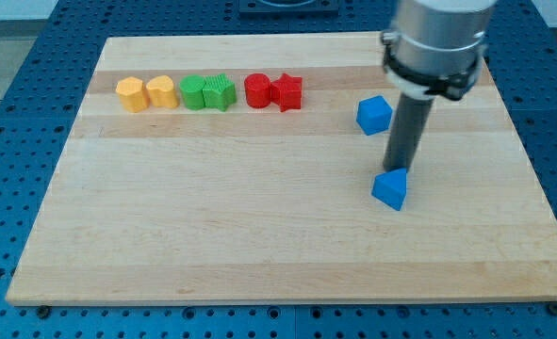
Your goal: Drag the blue cube to the right of the red star
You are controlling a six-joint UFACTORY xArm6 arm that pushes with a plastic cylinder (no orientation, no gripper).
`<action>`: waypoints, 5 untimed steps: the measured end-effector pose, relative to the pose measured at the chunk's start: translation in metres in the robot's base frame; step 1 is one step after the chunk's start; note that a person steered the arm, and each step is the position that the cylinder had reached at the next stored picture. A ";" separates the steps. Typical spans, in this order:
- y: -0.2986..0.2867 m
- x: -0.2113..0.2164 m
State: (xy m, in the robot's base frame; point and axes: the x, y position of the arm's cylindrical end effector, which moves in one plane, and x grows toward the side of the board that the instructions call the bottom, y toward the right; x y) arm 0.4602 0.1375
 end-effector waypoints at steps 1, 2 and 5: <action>0.000 -0.038; 0.000 -0.066; 0.004 -0.094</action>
State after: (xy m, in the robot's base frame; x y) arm 0.3663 0.1416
